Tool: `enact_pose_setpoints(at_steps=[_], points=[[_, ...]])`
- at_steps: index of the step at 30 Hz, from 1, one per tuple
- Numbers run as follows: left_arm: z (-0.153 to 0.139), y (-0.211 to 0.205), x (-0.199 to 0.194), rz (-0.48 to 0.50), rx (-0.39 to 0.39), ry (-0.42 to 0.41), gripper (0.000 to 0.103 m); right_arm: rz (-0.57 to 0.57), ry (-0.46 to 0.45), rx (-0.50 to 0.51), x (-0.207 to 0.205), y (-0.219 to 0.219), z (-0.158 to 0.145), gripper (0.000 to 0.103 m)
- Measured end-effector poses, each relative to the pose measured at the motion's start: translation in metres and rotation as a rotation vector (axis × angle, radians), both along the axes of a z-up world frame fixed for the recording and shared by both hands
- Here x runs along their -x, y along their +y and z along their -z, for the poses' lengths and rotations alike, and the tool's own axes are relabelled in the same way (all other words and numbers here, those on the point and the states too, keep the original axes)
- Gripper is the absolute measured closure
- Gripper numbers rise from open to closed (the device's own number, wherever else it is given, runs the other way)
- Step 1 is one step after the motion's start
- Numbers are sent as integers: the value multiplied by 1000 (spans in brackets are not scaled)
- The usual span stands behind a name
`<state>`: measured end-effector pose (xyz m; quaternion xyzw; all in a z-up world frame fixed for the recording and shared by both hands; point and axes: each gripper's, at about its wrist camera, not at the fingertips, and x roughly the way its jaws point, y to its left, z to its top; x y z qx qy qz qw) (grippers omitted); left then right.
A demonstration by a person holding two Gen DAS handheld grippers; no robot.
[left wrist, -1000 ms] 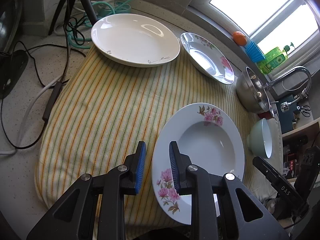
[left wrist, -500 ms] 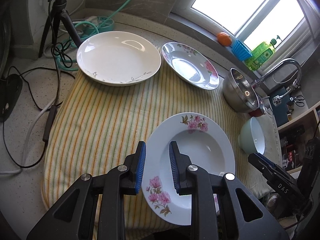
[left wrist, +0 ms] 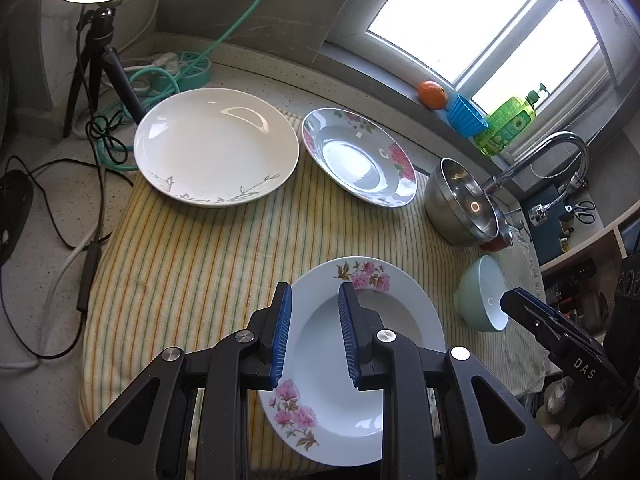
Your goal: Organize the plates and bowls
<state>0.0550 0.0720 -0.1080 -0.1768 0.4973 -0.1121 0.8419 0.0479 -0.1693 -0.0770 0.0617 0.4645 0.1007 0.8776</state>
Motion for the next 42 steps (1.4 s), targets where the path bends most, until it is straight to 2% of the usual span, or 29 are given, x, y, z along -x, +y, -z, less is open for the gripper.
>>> enact_pose_setpoints(at_steps=[4,7,15,20,24,29,35,42], points=[[-6,-5,-4,-62,-12,-11,81,-94,-8,-31,-24,-3,-12,61],[-11,-6,-8,-115,27,-8,81,-186,-1,-54,-47,-3,-22,61],[-12,-20,-17,-253,67,-1,81,-391,32,-98,-115,-2,-41,61],[-11,-32,-26,-301,92,19,81,-479,29,-102,-151,0,-51,61],[-11,-45,-40,-320,67,28,81,-545,34,-82,-184,8,-54,61],[-2,-58,-58,-348,76,60,81,-576,120,-66,-236,15,-32,61],[18,-63,-80,-388,114,118,81,-573,273,-69,-290,21,15,61],[40,-61,-103,-437,135,163,81,-545,331,-4,-333,22,53,61]])
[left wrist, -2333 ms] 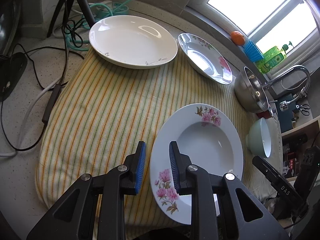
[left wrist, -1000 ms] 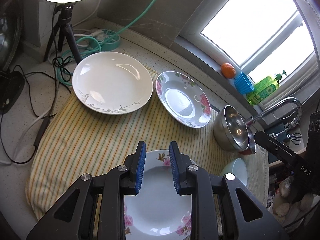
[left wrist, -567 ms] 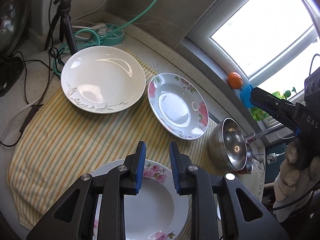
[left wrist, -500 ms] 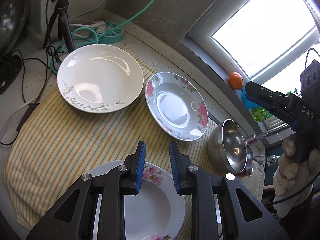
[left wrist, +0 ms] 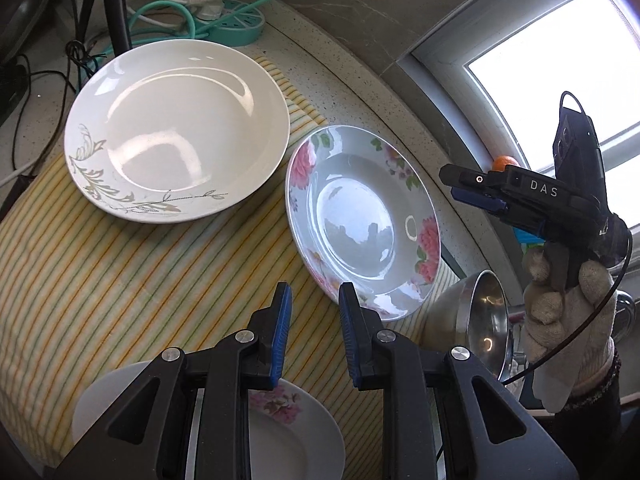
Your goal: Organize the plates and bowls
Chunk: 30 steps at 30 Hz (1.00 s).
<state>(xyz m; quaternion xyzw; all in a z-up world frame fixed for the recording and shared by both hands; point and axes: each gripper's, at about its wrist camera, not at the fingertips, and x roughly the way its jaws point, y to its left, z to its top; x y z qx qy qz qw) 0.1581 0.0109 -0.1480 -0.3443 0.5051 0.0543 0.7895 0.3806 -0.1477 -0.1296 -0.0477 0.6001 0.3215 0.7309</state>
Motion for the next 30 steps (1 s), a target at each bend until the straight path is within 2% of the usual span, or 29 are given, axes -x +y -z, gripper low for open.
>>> enact_pose_setpoints(at_steps=[11,14,21,24,30], points=[[17,5,-21,-36,22,35,81,13,76,-3,-24,-3,31,62],[20,7,-22,-40,33,43,81,11,82,3,-25,-3,35,65],[25,5,-28,-37,28,51,84,15,124,-12,-27,-4,44,80],[27,6,-30,-38,31,54,84,17,127,-10,-27,-4,47,83],[30,7,-33,-33,28,56,90,26,137,-14,-29,-5,48,87]])
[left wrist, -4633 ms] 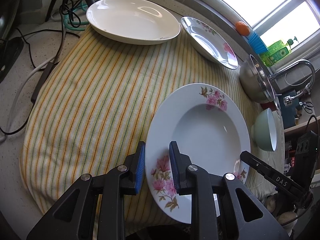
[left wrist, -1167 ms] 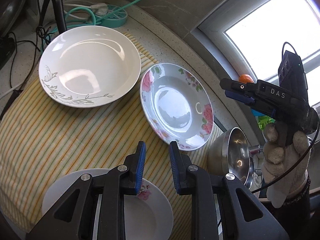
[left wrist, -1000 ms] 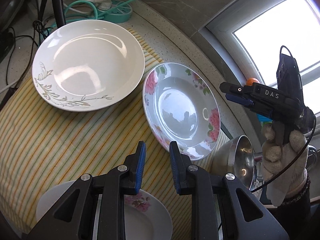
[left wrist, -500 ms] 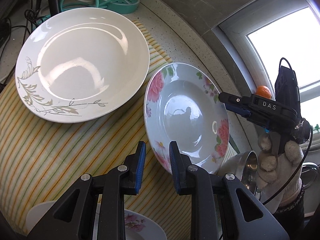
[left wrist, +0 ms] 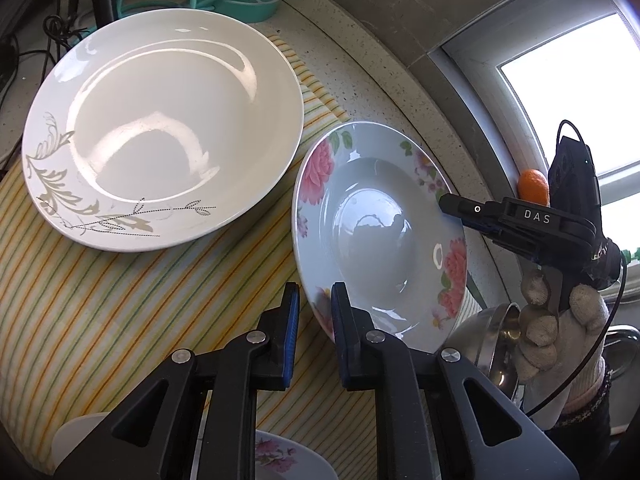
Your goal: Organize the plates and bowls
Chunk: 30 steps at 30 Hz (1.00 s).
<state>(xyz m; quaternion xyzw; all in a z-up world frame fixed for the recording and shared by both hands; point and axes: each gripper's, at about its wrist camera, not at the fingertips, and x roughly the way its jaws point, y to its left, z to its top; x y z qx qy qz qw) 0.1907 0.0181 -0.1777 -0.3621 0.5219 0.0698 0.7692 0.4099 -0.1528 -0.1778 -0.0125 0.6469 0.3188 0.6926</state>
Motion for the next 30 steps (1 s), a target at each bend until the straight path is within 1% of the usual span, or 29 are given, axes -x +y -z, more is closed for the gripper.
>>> enact_pose_setpoints(at_steps=[2,5,10,22,26,30], points=[[-1,-1,-2,6,-9,-1,92,0,-1,0,0,0,0,87],[-2,-4,-6,15,-31,0,91,0,-2,0,0,0,0,87],[-3,-6,-8,21,-45,-1,91,13,15,-18,-2,-2,1,87],[-7,-7,-3,32,-83,-10,91,28,37,-44,4,-9,0,87],[-9,-6,-4,26,-82,-15,91,37,50,-56,6,-12,0,88],[-12,-3,1,21,-78,-23,91,34,41,-58,9,-12,-4,88]])
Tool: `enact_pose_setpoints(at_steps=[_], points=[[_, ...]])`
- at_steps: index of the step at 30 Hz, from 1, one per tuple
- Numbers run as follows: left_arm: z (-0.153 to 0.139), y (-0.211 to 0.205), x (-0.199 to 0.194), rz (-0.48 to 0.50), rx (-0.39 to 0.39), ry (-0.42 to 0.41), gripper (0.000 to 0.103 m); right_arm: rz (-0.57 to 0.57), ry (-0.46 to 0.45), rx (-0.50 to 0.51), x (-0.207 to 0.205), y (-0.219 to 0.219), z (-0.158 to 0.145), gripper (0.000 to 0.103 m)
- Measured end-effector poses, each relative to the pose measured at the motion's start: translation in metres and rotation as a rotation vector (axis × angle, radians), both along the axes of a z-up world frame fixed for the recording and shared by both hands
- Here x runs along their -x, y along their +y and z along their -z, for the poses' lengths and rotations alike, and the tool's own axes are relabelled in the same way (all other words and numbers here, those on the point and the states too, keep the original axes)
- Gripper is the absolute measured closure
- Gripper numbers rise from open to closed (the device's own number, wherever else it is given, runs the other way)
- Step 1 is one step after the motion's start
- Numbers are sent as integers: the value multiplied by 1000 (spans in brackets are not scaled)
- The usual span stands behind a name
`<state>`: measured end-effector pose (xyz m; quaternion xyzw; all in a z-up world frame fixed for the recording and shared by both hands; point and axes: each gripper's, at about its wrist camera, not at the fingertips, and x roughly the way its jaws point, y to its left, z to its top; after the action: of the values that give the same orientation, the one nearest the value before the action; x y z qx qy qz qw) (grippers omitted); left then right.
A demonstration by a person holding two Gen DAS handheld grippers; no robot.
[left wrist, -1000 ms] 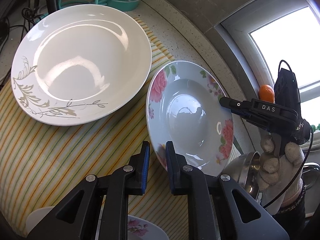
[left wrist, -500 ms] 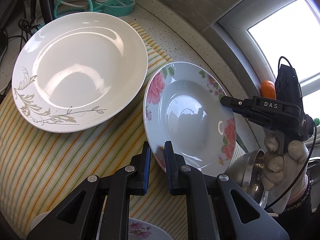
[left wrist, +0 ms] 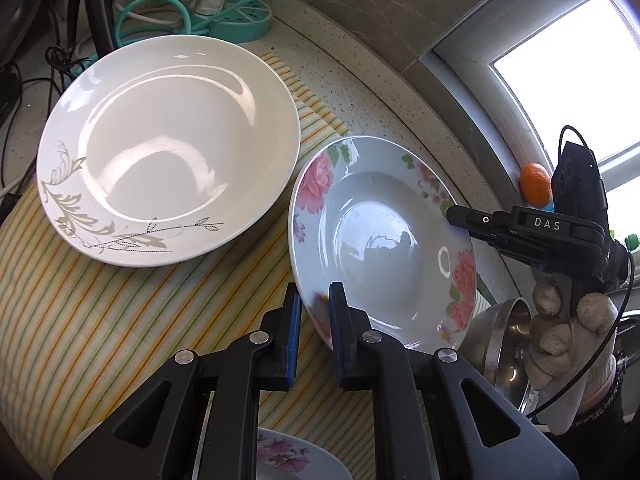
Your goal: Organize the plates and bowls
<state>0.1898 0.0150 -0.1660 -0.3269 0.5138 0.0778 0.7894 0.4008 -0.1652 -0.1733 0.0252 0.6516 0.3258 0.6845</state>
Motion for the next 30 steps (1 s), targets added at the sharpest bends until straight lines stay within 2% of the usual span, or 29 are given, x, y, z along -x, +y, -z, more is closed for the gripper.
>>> enact_pose_setpoints(at_steps=[10,26,30], points=[[-15,15,25,-30,14,-37,91,-14,-9,-40,17,1,-19,89],[-47,41,65,-94,-19,-102,91,-74,-43,-89,58,29,-53,91],[-54,50,76,-92,-19,-122,91,-64,-57,-111,69,35,-63,95]])
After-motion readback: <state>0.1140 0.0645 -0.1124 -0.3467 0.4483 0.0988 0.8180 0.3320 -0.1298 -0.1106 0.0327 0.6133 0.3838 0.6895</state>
